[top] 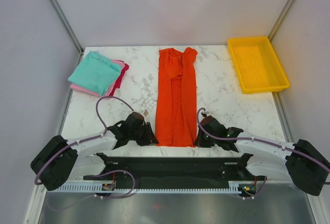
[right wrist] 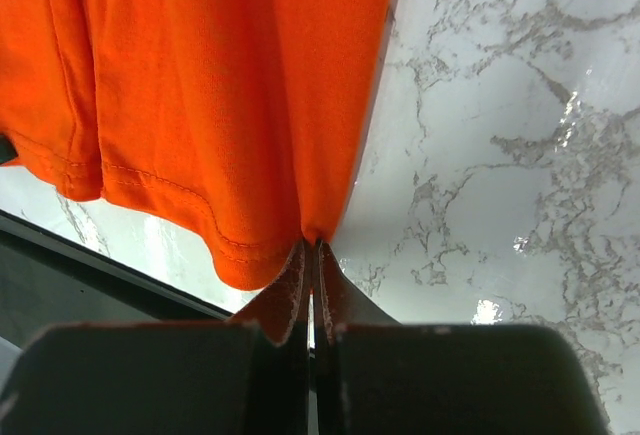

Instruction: Fold and stack the t-shirts

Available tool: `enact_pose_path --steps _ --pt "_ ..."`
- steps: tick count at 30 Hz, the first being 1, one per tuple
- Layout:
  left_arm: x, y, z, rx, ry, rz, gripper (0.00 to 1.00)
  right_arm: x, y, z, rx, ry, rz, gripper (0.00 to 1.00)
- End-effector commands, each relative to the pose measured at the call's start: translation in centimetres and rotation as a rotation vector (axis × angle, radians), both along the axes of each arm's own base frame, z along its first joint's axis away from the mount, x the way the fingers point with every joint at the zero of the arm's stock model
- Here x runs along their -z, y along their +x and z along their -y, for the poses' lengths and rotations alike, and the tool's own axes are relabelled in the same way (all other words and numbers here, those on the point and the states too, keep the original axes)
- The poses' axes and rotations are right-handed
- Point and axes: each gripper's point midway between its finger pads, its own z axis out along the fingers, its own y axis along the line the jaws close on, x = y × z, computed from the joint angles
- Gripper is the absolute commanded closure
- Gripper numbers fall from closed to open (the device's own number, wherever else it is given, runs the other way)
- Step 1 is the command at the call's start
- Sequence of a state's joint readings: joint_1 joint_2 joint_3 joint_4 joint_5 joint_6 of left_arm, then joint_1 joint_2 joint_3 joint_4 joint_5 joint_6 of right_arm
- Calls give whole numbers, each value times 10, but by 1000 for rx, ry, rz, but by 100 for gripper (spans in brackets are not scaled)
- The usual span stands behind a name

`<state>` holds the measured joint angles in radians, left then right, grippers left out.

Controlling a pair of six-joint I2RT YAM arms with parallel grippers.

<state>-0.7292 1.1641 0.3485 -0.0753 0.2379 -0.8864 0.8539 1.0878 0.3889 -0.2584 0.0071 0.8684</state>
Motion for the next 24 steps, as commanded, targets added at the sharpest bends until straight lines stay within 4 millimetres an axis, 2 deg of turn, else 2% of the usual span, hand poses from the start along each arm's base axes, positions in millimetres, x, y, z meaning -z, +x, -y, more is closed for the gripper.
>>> enact_pose_path --steps 1,2,3,7,8,11,14,19,23,24 --pt "10 1 -3 -24 26 -11 78 -8 4 -4 5 11 20 100" --pt "8 2 -1 -19 22 -7 93 -9 4 -5 2 14 27 100" --pt "5 3 1 -15 15 -8 98 -12 5 -5 3 15 30 100" --pt "-10 7 8 -6 -10 0 98 -26 13 -4 18 13 68 100" --pt "-14 8 9 -2 -15 8 98 -35 18 -7 24 21 93 100" --pt "-30 14 14 7 -21 21 98 -47 29 1 57 -18 141 100" --pt "-49 23 20 7 -37 42 98 -72 45 0 85 -35 205 100" --pt "-81 49 24 -8 -75 65 98 -95 65 6 128 -93 255 100" --pt "-100 73 25 -29 -101 72 98 -112 92 6 155 -121 286 100" --pt "-112 82 28 -29 -107 87 98 -116 97 6 159 -124 291 100"
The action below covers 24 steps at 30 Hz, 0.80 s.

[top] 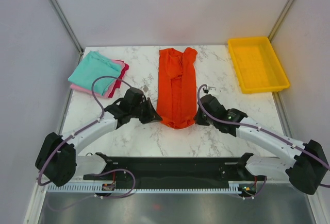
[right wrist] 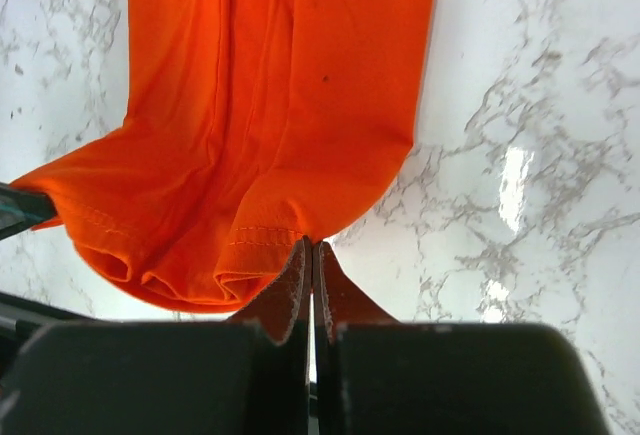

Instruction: Fold and stack the t-shirts

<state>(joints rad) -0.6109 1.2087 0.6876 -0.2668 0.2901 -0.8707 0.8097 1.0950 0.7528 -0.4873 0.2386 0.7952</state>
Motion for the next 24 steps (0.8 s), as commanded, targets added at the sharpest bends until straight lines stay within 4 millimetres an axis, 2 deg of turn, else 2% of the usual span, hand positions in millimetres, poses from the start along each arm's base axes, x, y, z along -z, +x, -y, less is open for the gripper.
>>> enact_pose_path --steps 1,3,4,6,7,9,10,11,12,13,14,19,21,24 --pt "-26 18 8 40 -12 21 98 -17 26 9 39 -64 42 100" --pt "-23 31 8 32 10 3 98 -24 42 11 59 -74 46 100" --pt "-33 41 10 27 2 20 98 -26 47 11 64 -79 49 100" --pt "-29 59 7 3 9 2 98 -32 64 12 85 -79 52 100" --pt "-38 69 7 -2 8 17 98 -35 70 12 87 -85 57 100" --pt "-32 87 1 -26 19 -4 98 -40 88 13 105 -90 59 100" --pt "-41 99 2 -28 17 19 98 -40 95 13 102 -102 63 100" --pt "-41 104 -1 -36 26 10 98 -42 108 15 118 -109 60 100" --pt "-31 115 -5 -50 37 -13 98 -42 115 16 122 -114 61 100" --pt "-39 127 -3 -58 25 6 98 -33 122 16 120 -135 39 100" --pt "-39 134 -4 -67 26 5 98 -41 135 18 135 -129 54 100" --pt "-28 188 5 -90 17 6 98 -34 177 17 148 -147 43 100" --pt "-38 206 7 -105 -3 32 98 -29 196 18 161 -152 39 100" --pt "-35 223 4 -131 -3 40 98 -22 219 20 172 -145 39 100"
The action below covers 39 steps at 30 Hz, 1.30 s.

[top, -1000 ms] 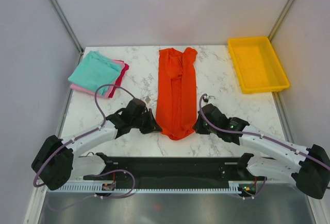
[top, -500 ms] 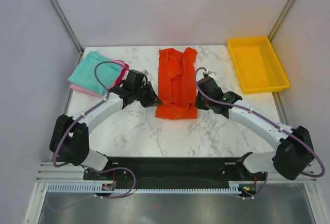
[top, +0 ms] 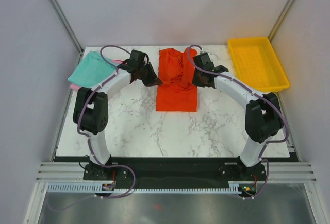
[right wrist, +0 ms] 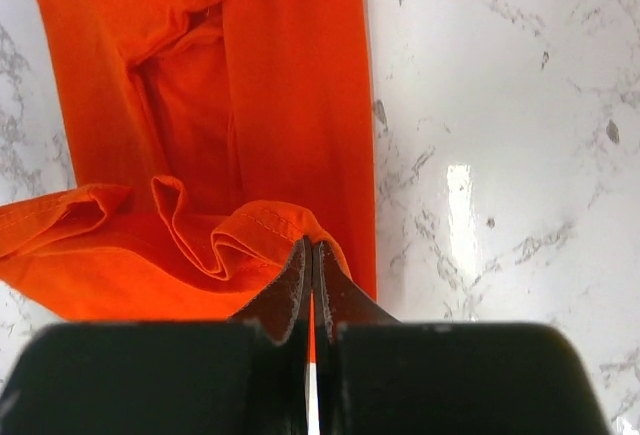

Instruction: Fold and stack the t-shirts

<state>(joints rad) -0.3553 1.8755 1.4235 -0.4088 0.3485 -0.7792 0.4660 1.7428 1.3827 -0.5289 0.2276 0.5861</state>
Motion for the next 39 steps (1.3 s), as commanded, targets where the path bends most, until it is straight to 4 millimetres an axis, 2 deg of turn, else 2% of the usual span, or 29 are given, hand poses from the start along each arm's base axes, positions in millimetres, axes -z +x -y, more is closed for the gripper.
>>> enact_pose_path --steps 1,2,4,8,11,12,14,15,16,17,18,19,21,23,25,26,27,28,30,31,32,33,34,35,36,37,38,39 --pt "-29 28 6 21 -46 93 98 -12 32 -3 -14 19 54 100" --pt "-22 33 7 23 -47 78 98 -8 40 1 -4 19 52 100" --pt "-30 45 7 22 -73 93 98 -5 52 2 -1 31 60 100" --pt "-34 63 4 11 -85 111 98 -4 72 7 5 46 81 100" --pt "-30 75 1 -15 -102 96 98 -3 89 6 -6 69 96 100" --pt "-22 83 1 -16 -104 87 98 -3 94 5 -5 73 101 100" --pt "-17 90 3 -9 -124 73 88 1 105 1 -10 87 104 100" --pt "-21 97 3 -13 -136 81 83 1 111 0 -13 93 111 94" --pt "-7 100 3 -19 -139 53 59 10 114 -1 -13 90 96 86" --pt "-5 105 3 -18 -141 57 42 7 121 -2 -5 90 111 71" --pt "-10 112 3 -9 -146 78 23 9 123 1 13 82 112 34" --pt "-3 115 4 -3 -142 74 1 15 125 4 29 70 108 25" --pt "-4 118 2 3 -139 86 0 16 128 6 40 59 129 17" --pt "-14 117 -2 -15 -123 114 0 18 124 8 34 60 130 17" --pt "-9 110 -6 -28 -117 116 0 17 114 11 36 69 132 18" --pt "-11 97 -9 -32 -115 114 0 14 112 10 33 81 147 20" --pt "-14 95 -9 -33 -120 134 2 1 105 7 27 110 166 21" --pt "-16 88 -11 -37 -119 139 3 14 91 10 23 112 132 22" --pt "-12 65 -17 -40 -110 125 8 13 78 8 4 145 127 27" --pt "-4 48 -20 -44 -102 109 11 16 61 11 0 154 114 30" --pt "-6 49 -18 -42 -106 116 12 19 52 11 -4 166 97 30" --pt "3 29 -22 -42 -100 89 13 22 44 10 -14 180 90 33" --pt "5 23 -20 -33 -104 103 16 30 25 11 -25 198 59 35" --pt "8 15 -20 -30 -103 101 18 34 17 14 -24 198 48 36" --pt "22 -3 -24 -26 -94 77 18 28 13 15 -26 209 73 39" --pt "27 -10 -25 -23 -92 74 21 45 -6 14 -49 224 25 41" --pt "39 -22 -27 -19 -86 62 22 48 -11 15 -52 229 26 43" --pt "44 -27 -27 -8 -84 65 23 51 -17 15 -50 238 17 44"
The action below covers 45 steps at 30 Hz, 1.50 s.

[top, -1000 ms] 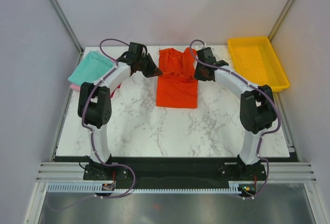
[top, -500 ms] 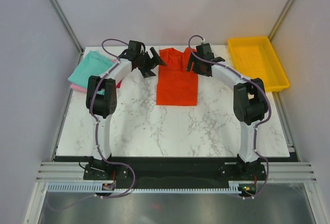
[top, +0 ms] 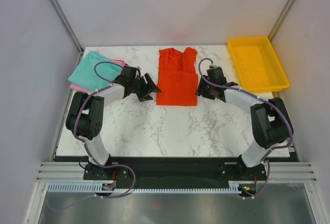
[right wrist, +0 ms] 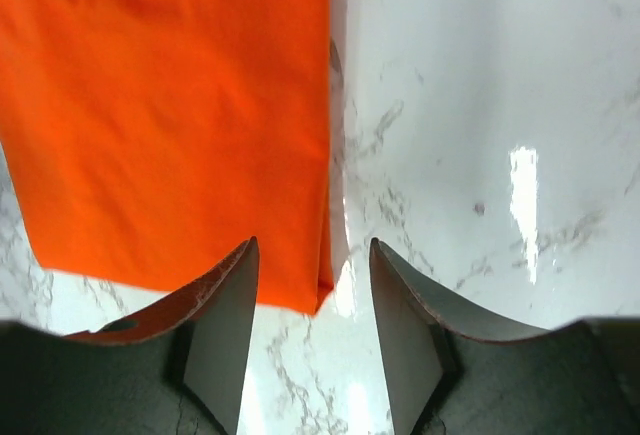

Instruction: Fold and stack the t-shirts

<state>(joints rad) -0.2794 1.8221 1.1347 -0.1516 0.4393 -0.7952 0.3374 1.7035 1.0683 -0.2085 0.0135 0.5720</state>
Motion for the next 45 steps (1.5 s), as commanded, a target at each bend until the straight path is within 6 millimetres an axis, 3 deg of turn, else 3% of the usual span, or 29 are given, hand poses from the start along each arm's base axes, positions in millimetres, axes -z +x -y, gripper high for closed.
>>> enact_pose_path --steps 1,5,9,12,20,30,35,40,45 --pt "4 -13 0 24 -7 75 27 0 -19 -9 -35 88 19 45" --pt "18 -29 -1 49 -19 65 34 15 -41 -20 -68 184 -7 46" --pt "17 -32 -2 65 -7 89 36 12 -41 -35 -108 266 13 46" --pt "15 -35 1 71 -23 85 37 11 -41 -29 -86 245 22 48" --pt "19 -38 0 61 -24 59 42 29 -43 -24 -41 232 -8 53" --pt "36 -37 0 51 -12 12 44 47 -36 -18 1 195 -34 61" --pt "41 -36 0 48 -5 3 47 50 -34 -18 1 191 -38 67" --pt "47 -36 4 55 -6 -15 59 49 -33 -18 -2 192 -36 73" --pt "54 -36 8 49 18 -19 58 49 -32 -19 -7 193 -33 74"
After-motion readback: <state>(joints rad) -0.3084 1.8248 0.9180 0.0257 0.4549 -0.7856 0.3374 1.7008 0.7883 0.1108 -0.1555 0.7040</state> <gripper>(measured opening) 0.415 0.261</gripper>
